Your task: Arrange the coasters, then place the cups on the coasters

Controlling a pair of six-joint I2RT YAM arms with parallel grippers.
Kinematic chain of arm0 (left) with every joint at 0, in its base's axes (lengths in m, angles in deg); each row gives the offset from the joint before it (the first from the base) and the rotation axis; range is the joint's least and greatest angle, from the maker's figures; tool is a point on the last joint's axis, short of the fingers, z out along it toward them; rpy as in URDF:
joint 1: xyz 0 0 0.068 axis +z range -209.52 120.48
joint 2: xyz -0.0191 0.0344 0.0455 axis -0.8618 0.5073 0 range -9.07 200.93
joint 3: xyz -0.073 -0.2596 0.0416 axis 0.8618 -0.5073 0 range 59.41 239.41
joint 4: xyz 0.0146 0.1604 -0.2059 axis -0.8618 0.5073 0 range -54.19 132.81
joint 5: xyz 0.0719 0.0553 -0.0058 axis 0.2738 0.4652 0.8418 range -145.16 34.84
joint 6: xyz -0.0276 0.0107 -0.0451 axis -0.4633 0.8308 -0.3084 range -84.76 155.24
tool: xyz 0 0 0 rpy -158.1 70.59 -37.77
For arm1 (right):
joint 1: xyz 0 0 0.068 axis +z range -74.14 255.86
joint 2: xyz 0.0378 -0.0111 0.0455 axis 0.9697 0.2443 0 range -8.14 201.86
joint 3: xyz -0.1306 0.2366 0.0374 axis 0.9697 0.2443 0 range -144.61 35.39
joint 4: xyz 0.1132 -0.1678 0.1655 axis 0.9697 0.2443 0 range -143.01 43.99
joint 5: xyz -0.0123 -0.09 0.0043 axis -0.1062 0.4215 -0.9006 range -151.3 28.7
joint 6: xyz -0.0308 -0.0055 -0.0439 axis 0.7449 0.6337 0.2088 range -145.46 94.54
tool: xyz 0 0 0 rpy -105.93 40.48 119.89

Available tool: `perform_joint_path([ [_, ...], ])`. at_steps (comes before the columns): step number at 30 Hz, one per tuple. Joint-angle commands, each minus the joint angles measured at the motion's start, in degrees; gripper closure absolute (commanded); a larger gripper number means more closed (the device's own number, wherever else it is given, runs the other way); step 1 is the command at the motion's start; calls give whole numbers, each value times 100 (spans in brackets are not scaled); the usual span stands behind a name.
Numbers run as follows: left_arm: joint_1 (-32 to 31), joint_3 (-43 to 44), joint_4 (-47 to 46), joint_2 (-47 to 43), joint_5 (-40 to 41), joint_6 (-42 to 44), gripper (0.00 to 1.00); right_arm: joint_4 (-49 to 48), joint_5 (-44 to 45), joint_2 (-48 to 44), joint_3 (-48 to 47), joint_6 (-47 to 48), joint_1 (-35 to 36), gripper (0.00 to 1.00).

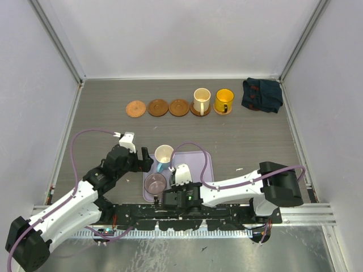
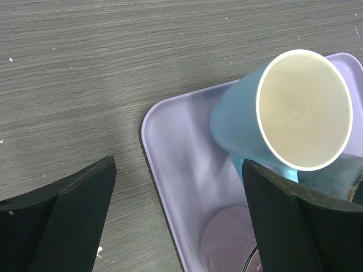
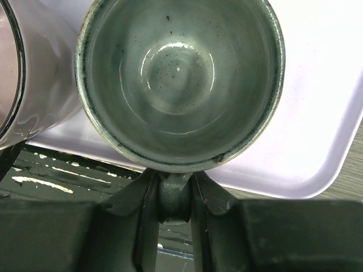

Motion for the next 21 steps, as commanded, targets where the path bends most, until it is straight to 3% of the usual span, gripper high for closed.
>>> perform_joint_path([
  [1, 18, -3, -209, -108, 88, -49, 7, -9, 40, 188, -48, -15, -23, 99],
  [11, 19, 19, -200, -144, 150, -44, 6, 87, 574, -17, -37, -36, -25, 99],
  [21, 18, 48, -234, -61, 183, -41, 6, 1007, 1536, -675, -218, -578, -14, 99],
])
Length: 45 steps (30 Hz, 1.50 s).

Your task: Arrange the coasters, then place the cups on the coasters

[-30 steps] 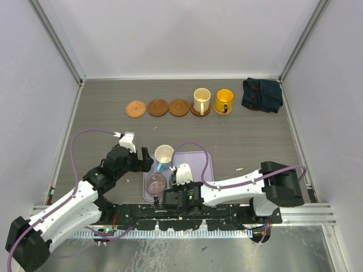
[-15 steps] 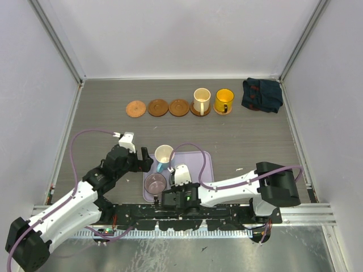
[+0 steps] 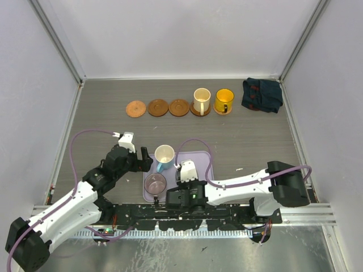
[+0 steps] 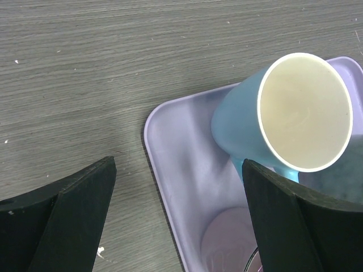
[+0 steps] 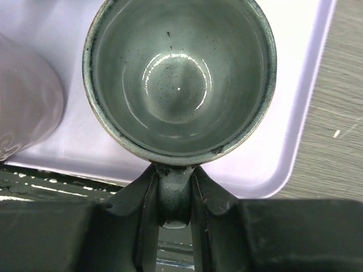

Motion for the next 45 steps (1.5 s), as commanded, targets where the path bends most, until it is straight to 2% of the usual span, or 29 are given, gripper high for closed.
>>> perform_joint_path([
  [1, 18, 65, -247, 23, 106, -32, 6, 649, 1094, -397, -287, -436, -17, 99],
  [7, 18, 117, -302, 122, 124, -19, 6, 1355, 1674, -326, -735, -450, -156, 99],
  [10, 18, 158, -320, 190, 124, -1, 6, 1253, 1937, -457, -902, 6, -476, 99],
  [14, 18, 191, -338, 267, 173, 42, 6, 126, 1875, -838, -931, 1480, -1239, 99],
  [17, 20, 219, -337, 314, 239, 59, 6, -948, 1511, -993, -936, 2774, -1884, 99],
  [20, 19, 237, -325, 342, 296, 76, 6, -1714, 1094, -851, -1185, 3641, -2459, 99],
  [25, 18, 311, -236, 325, 451, 118, 5, -2306, 376, -57, -2080, 4660, -3263, 99],
  [30, 27, 397, -211, 334, 655, 223, 5, -2435, -444, 778, -3098, 5196, -3916, 99],
  [38, 101, 686, -208, 676, 949, 427, 4, -1994, -1333, 2415, -5116, 5369, -4635, 99],
  [45, 281, 843, -174, 791, 924, 477, 3, -1589, -1712, 3685, -6561, 5300, -5047, 99],
])
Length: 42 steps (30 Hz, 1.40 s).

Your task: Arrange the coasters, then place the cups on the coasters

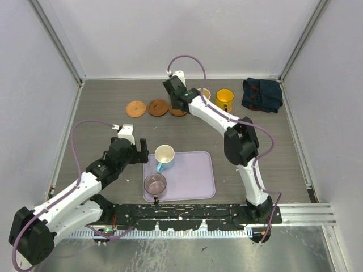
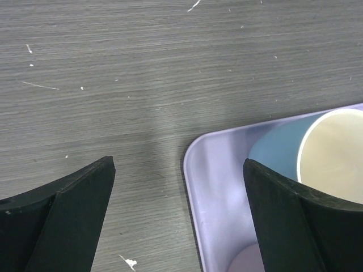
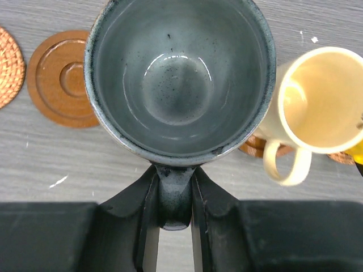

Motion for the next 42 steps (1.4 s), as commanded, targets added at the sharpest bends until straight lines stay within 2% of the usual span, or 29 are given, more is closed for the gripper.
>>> perform_joint_path([
  [1, 137, 269, -184, -31, 112, 120, 3, -146, -227, 265, -973, 50, -203, 99],
  [7, 165, 246, -124, -15, 25, 98, 3, -102, -382, 595, -1262, -29, -325, 99],
  [20, 171, 182, -116, -8, -61, 51, 3, -392, -440, 646, -870, -102, -329, 99],
  [42, 176, 186, -210, 121, -97, 25, 3, -423, -521, 826, -742, -122, -325, 99],
])
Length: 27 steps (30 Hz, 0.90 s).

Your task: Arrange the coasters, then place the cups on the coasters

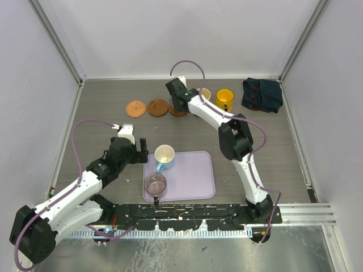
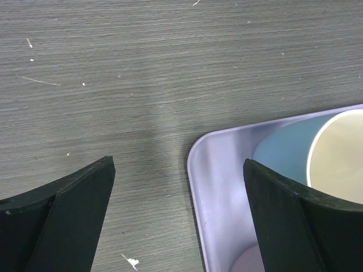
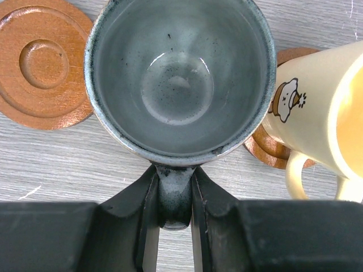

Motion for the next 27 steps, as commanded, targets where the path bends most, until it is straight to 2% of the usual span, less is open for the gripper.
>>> perform_joint_path([
  [1, 34, 159, -233, 15, -24, 14, 3, -667, 140, -130, -134, -49, 25, 99],
  [27, 68, 170, -293, 142, -101, 23, 3, -707, 218, -87, 54, -84, 25, 99],
])
